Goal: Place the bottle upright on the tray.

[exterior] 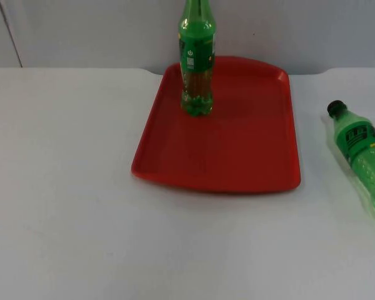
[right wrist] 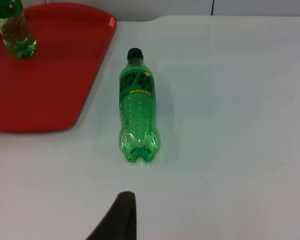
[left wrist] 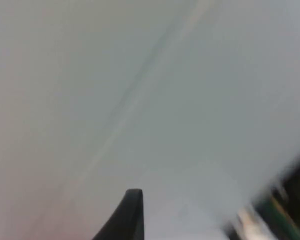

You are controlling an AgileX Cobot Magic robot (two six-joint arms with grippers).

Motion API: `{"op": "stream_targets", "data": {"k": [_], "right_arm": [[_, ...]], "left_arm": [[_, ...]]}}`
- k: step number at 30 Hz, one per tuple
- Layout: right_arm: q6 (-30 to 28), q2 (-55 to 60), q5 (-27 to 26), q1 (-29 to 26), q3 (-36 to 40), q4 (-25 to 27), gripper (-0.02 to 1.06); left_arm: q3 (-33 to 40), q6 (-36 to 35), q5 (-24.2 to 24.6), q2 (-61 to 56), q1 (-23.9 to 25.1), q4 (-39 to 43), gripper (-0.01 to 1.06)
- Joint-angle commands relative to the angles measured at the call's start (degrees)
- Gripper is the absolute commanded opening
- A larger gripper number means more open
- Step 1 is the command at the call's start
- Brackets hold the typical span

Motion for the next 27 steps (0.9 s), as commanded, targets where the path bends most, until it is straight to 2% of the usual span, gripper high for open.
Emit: {"op": "stream_targets", "data": {"k": [1,2,4,5,6,7,9,11,12,17,18,22,24,25,27], "right_arm": [[-0.21,-0.14,-0.41,-0.35,0.38,0.14,1.05],[-0.21,-0.14,-0.41,-0.35,0.38,0.14,1.05],[-0.21,-0.14,-0.41,-0.35,0.38,0.14,1.05],[-0.21,-0.14,-0.41,-0.35,0.38,0.14,1.05],[-0.21,-0.14,-0.41,-0.35,0.38,0.14,1.05],[-0.21,-0.14,-0.41,-0.35,0.38,0.14,1.05],[-0.21,-0.14,-0.41,-0.35,0.38,0.14,1.05],[-0.21,-0.14,-0.41,-0.35,0.38,0.14,1.05],[-0.21,-0.14,-0.41,-0.35,0.38,0.14,1.05],[-0.21,-0.14,-0.41,-0.35,0.38,0.14,1.05],[-0.21,-0.14,-0.41,-0.35,0.38,0.14,1.05],[-0.21,-0.14,-0.41,-0.35,0.38,0.14,1.05],[-0.21,-0.14,-0.41,-0.35,0.38,0.14,1.05],[-0.21,-0.14,-0.41,-0.35,0.38,0.14,1.05],[-0.21,-0.14,-0.41,-0.35,0.38,0.14,1.05]], "left_arm": [[0.1,2.01,12.64,-5.87,0.14,-0.34,1.05],[0.1,2.01,12.64,-5.87,0.14,-0.34,1.05],[0.1,8.64,19.96,-9.48,0.14,-0.34,1.05],[0.1,13.46,22.02,-11.09,0.14,-0.34,1.05],[0.1,18.47,22.87,-12.3,0.14,-0.34,1.05],[0.1,18.47,22.87,-12.3,0.14,-0.34,1.05],[0.62,26.54,24.55,-14.96,0.14,-0.34,1.05],[2.38,32.73,29.44,-17.19,0.14,-0.34,1.05],[2.38,32.73,29.44,-17.19,0.14,-0.34,1.05],[10.72,39.08,50.41,-22.67,0.14,-0.34,1.05],[10.72,39.08,50.41,-22.67,0.14,-0.34,1.05],[19.16,45.41,56.68,-26.21,0.14,-0.43,1.05],[22.63,50.97,59.28,-27.3,0.14,-5.99,1.05],[22.63,50.97,59.28,-27.3,0.14,-5.99,1.05],[25.35,59.74,64.27,-27.92,0.14,-17.17,1.05]]}}
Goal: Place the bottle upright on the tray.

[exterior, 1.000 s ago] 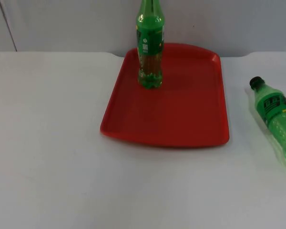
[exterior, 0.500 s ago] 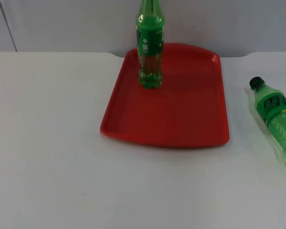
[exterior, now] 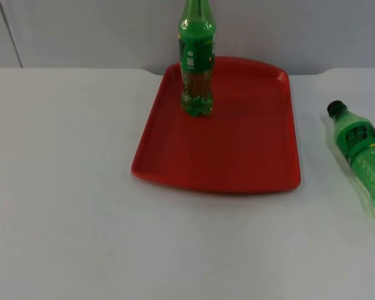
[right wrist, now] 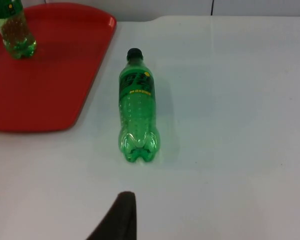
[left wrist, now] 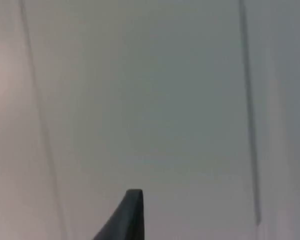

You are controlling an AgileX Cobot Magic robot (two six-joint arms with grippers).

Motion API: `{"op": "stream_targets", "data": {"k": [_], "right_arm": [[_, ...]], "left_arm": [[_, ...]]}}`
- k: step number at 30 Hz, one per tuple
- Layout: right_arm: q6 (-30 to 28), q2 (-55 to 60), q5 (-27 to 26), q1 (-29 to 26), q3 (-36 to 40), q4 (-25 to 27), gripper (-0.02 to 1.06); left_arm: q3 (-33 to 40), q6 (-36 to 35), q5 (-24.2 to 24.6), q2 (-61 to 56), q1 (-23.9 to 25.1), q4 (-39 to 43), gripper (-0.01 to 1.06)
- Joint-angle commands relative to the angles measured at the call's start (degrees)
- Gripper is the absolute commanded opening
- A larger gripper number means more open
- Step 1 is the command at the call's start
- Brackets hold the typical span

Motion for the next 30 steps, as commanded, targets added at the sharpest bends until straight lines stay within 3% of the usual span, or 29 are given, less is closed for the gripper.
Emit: {"op": "stream_targets", "data": {"k": [1,4,13,17,25,30], "right_arm": [[-0.21,-0.14,-0.41,-0.35,0.38,0.14,1.05],[-0.21,-0.14,-0.41,-0.35,0.38,0.14,1.05],[-0.21,-0.14,-0.41,-0.35,0.38,0.14,1.05],[-0.21,-0.14,-0.41,-0.35,0.38,0.14,1.05],[-0.21,-0.14,-0.41,-0.35,0.38,0.14,1.05],[-0.21,-0.14,-0.41,-0.35,0.38,0.14,1.05]], "left_arm": [[1.6,10.97,7.18,-0.78,0.14,-12.4,1.05],[1.6,28.56,17.18,-0.78,0.14,-30.68,1.05],[1.7,45.14,23.95,-1.05,0.14,-49.54,1.05],[4.76,52.85,23.3,-3.41,0.14,-56.52,1.05],[14.65,53.41,19.5,-11.78,0.14,-59.09,1.05],[21.57,59.68,17.09,-18.71,-1.19,-66.31,1.05]]}}
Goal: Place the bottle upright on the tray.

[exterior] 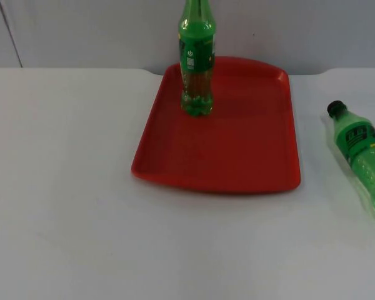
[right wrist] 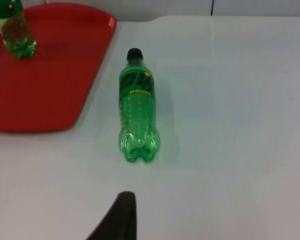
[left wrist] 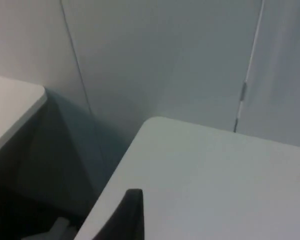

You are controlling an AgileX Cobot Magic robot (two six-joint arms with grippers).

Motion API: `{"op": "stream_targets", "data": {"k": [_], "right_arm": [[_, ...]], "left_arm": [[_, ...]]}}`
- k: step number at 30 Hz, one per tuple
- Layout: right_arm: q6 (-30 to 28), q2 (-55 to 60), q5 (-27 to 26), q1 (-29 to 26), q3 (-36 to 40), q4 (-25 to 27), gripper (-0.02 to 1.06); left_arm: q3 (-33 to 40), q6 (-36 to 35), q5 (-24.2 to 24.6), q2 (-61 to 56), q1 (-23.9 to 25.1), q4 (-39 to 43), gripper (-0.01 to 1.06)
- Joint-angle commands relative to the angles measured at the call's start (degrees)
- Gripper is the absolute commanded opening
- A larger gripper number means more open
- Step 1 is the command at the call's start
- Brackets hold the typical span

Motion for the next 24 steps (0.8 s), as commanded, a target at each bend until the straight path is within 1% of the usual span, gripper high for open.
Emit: {"op": "stream_targets", "data": {"k": [1,4,5,9,10,16,18,20,22,23,24], "right_arm": [[-0.21,-0.14,-0.41,-0.35,0.38,0.14,1.05],[-0.21,-0.14,-0.41,-0.35,0.38,0.14,1.05],[-0.21,-0.14,-0.41,-0.35,0.38,0.14,1.05],[-0.21,-0.14,-0.41,-0.35,0.38,0.14,1.05],[-0.21,-0.14,-0.41,-0.35,0.38,0.14,1.05],[-0.21,-0.14,-0.41,-0.35,0.38,0.14,1.05],[-0.21,-0.14,-0.41,-0.35,0.38,0.14,1.05],[-0.21,-0.14,-0.41,-0.35,0.38,0.14,1.05],[-0.21,-0.14,-0.41,-0.35,0.38,0.14,1.05],[-0.21,-0.14,-0.41,-0.35,0.38,0.14,1.05],[-0.21,-0.14,-0.41,-0.35,0.38,0.14,1.05]], "left_arm": [[2.22,3.98,-1.32,-3.12,-1.56,-3.66,1.05],[5.85,8.29,-1.06,-7.53,-5.24,-6.76,1.05],[5.85,8.29,-1.06,-7.53,-5.24,-6.76,1.05],[10.11,9.53,-0.28,-13.63,-9.32,-8.52,1.05],[10.11,9.53,-0.28,-13.63,-9.32,-8.52,1.05],[17.16,9.79,0.61,-24.33,-10.01,-10.43,1.05],[18.04,9.87,0.62,-25.84,-10.01,-10.83,1.05],[19.58,11.92,0.9,-29.55,-10.01,-13.13,1.05],[20.38,15.29,2.25,-32.72,-10.01,-17.05,1.05],[20.38,15.29,2.25,-32.72,-10.01,-17.05,1.05],[20.78,17.14,3.05,-34.38,-10.01,-19.33,1.05]]}}
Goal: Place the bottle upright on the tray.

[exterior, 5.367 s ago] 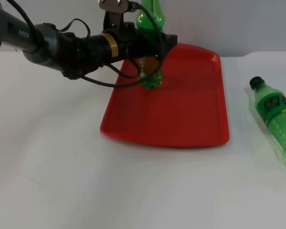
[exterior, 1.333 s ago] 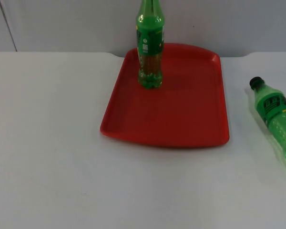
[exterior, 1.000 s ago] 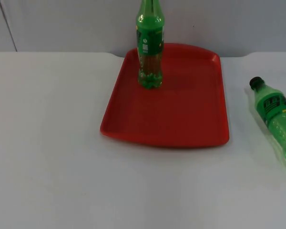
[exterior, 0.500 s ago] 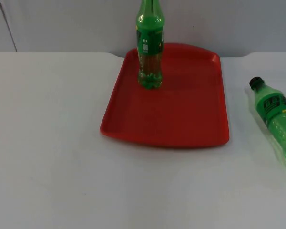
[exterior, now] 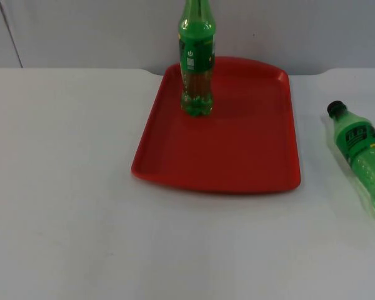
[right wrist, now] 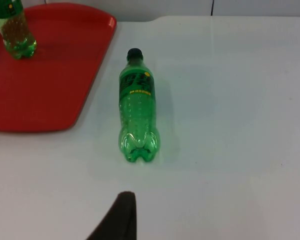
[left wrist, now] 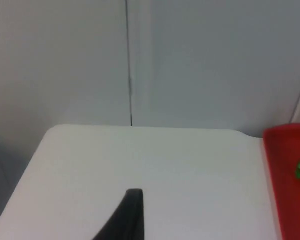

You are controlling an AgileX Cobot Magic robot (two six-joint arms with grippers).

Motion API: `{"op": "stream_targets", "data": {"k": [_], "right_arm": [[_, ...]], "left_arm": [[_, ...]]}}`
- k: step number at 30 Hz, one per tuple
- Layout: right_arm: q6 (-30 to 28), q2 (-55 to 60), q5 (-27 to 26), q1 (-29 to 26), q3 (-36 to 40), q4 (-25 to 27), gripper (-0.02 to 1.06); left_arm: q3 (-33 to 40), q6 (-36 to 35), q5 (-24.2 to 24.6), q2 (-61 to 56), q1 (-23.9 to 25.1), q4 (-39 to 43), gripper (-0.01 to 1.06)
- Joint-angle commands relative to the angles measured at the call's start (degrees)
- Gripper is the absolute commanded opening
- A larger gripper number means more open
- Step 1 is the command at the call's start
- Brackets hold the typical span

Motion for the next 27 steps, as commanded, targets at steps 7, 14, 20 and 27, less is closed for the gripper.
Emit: {"op": "stream_targets", "data": {"k": [7,14,20,27], "right_arm": [[-0.21,-0.14,-0.41,-0.35,0.38,0.19,1.05],[-0.21,-0.14,-0.41,-0.35,0.38,0.19,1.05],[-0.21,-0.14,-0.41,-0.35,0.38,0.19,1.05],[-0.09,-0.14,-0.41,-0.35,0.38,0.17,1.05]], "left_arm": [[0.58,10.89,7.14,-8.98,-0.37,-11.77,1.05],[0.58,12.54,13.51,-17.62,-0.37,-12.81,1.05],[3.15,12.54,14.92,-22.69,-0.37,-12.81,1.05],[8.69,14.1,18.78,-22.69,-0.37,-12.32,1.05]]}}
